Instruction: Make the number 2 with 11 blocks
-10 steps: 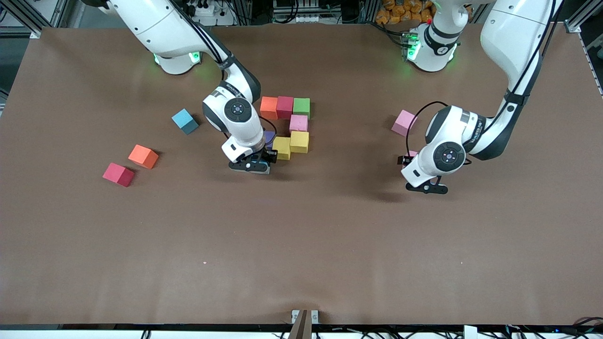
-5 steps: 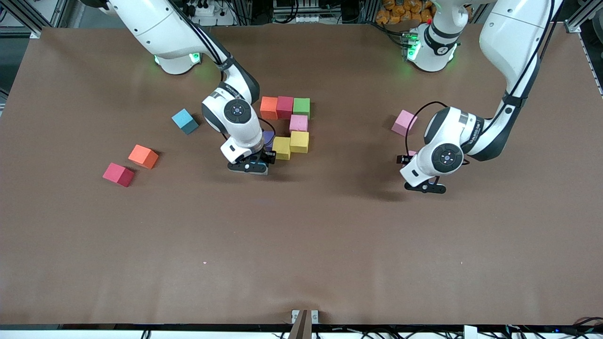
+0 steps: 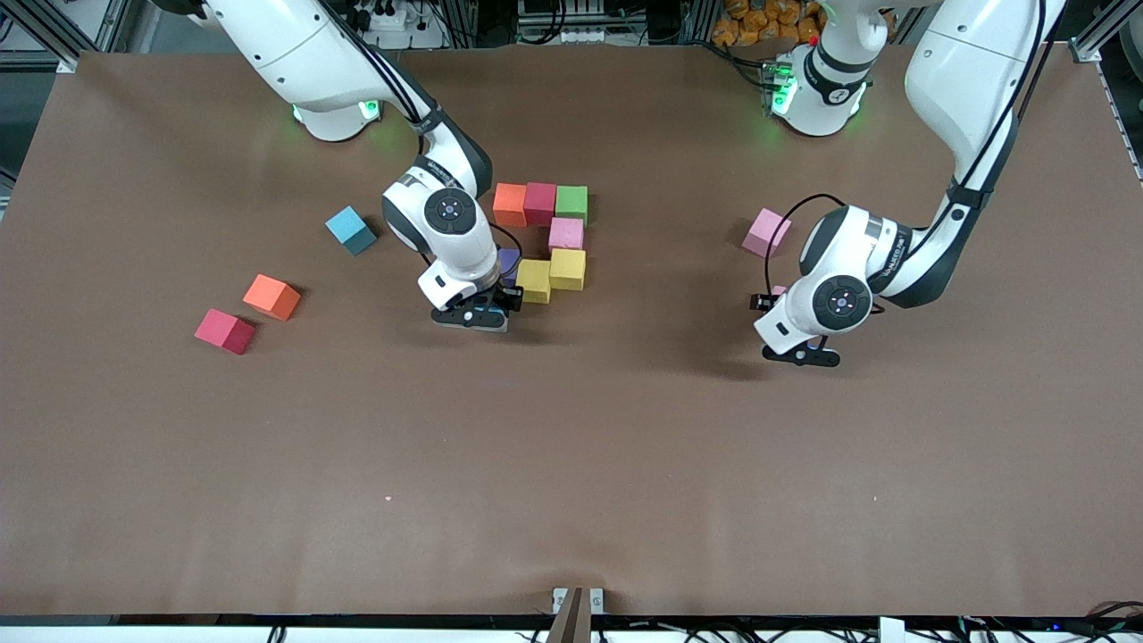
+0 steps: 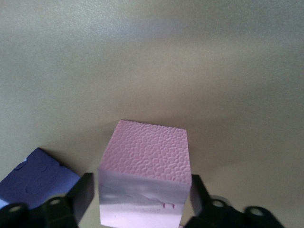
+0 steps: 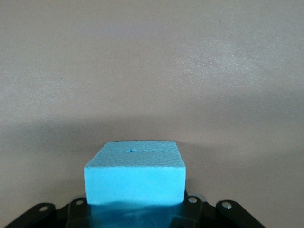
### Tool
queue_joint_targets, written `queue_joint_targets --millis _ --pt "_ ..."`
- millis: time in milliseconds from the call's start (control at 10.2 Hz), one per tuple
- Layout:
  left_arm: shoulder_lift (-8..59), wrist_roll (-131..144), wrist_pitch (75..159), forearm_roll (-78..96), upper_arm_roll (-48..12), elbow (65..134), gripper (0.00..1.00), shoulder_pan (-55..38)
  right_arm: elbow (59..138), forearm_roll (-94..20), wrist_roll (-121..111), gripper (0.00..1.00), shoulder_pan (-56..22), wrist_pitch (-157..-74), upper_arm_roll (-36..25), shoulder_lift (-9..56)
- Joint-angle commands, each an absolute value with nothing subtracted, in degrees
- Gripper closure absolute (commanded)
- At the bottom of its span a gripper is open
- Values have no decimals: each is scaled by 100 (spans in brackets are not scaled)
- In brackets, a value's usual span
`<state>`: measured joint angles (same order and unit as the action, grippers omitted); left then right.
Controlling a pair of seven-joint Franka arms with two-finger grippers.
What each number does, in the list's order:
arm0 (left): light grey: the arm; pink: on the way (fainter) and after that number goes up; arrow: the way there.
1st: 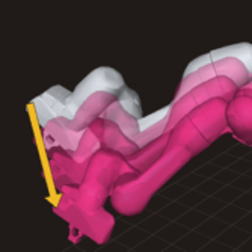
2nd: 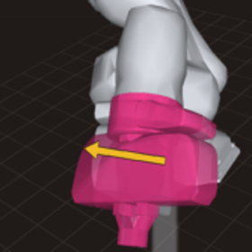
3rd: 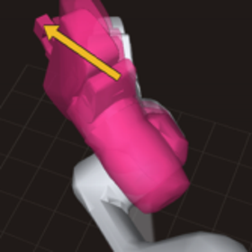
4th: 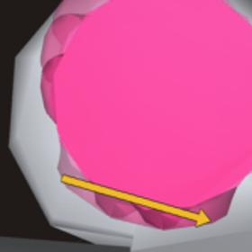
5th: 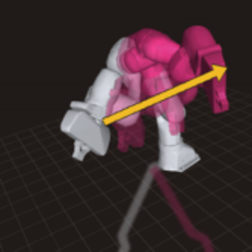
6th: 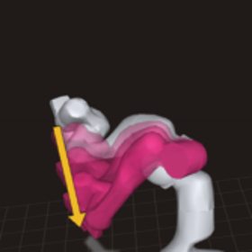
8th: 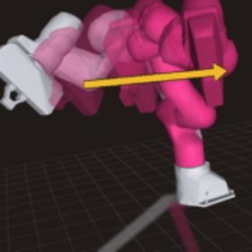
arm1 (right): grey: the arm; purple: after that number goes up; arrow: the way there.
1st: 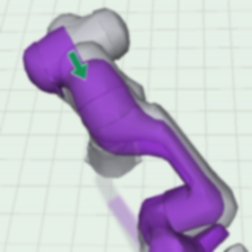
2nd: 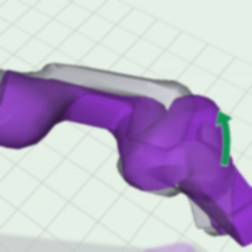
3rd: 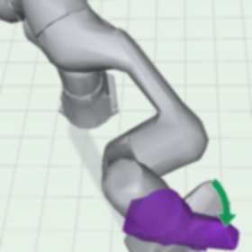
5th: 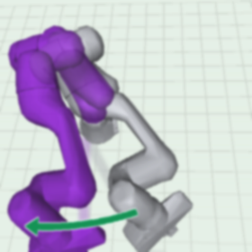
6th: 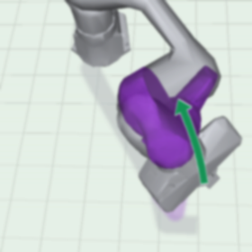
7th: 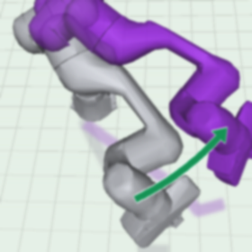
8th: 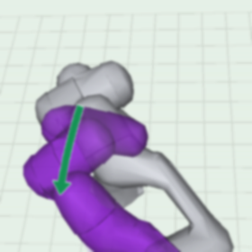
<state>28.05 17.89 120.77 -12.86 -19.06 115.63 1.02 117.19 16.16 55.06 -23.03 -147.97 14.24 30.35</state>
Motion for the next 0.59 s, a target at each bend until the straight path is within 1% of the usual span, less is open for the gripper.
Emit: queue_joint_targets --millis 0,98,488 --pt "2839 1854 12094 -1398 -1925 11488 83 88 11628 1705 5616 56 -2399 -14757 1353 3041" --pt "2830 1881 12094 -1389 -1925 11453 83 123 11628 1714 5616 56 -2399 -14705 1354 3024" --pt "2839 2618 12015 -1231 -1934 10838 83 79 11628 1696 5625 56 -2399 -14572 1362 2979"
